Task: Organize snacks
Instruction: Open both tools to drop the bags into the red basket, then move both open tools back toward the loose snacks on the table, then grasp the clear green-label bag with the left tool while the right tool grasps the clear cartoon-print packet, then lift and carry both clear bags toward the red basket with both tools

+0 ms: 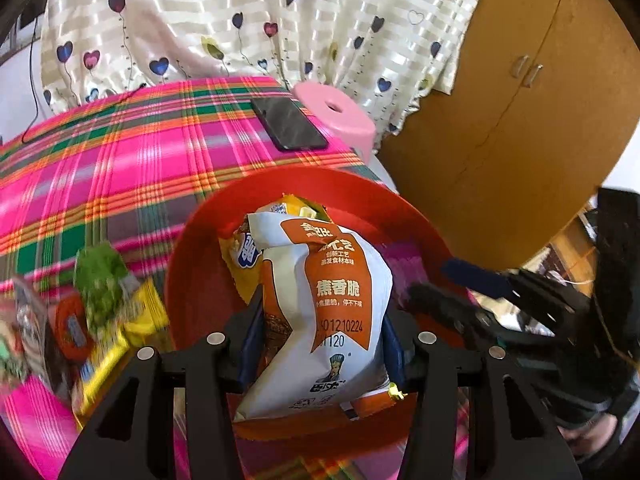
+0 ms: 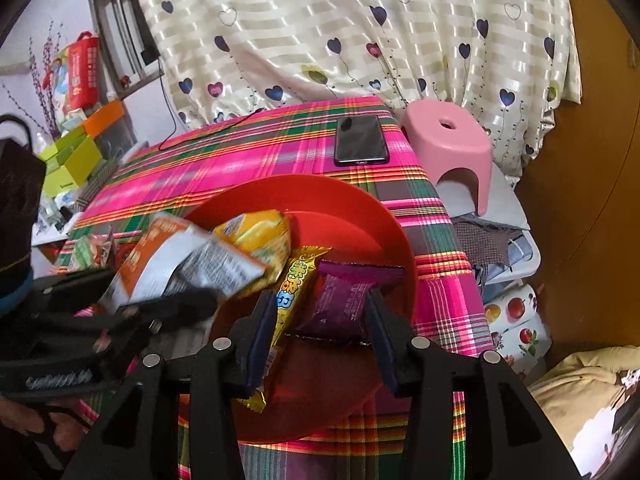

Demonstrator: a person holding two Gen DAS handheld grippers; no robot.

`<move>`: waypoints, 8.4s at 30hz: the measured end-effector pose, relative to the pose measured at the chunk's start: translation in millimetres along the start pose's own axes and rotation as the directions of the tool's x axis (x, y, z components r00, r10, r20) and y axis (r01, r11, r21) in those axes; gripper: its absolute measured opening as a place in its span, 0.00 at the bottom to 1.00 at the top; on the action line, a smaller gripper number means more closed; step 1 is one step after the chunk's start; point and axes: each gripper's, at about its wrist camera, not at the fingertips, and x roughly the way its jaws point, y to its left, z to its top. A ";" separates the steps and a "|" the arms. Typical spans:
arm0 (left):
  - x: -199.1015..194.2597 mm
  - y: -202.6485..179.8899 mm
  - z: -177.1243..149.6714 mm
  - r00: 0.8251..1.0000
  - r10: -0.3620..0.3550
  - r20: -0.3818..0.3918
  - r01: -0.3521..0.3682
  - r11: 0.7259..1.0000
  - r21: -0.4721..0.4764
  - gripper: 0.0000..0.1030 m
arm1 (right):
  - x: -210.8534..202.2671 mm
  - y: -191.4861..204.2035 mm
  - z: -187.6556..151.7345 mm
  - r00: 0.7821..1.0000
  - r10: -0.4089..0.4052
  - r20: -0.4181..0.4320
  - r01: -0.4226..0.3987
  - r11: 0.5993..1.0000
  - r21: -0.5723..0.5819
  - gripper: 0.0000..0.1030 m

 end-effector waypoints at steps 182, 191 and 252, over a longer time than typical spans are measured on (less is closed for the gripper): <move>-127.4 225.8 -91.1 0.942 0.308 0.136 -0.243 0.903 -0.355 0.29 | 106.9 247.7 41.7 0.943 0.284 -0.176 -0.324 0.903 -0.282 0.36; -142.6 232.3 -107.9 0.938 0.318 0.138 -0.243 0.888 -0.391 0.29 | 116.3 263.0 28.6 0.923 0.299 -0.241 -0.363 0.883 -0.296 0.35; -165.6 142.6 -105.3 0.899 0.403 0.173 -0.356 0.900 -0.252 0.39 | -4.2 209.3 18.2 0.958 0.288 -0.012 -0.279 0.918 -0.282 0.16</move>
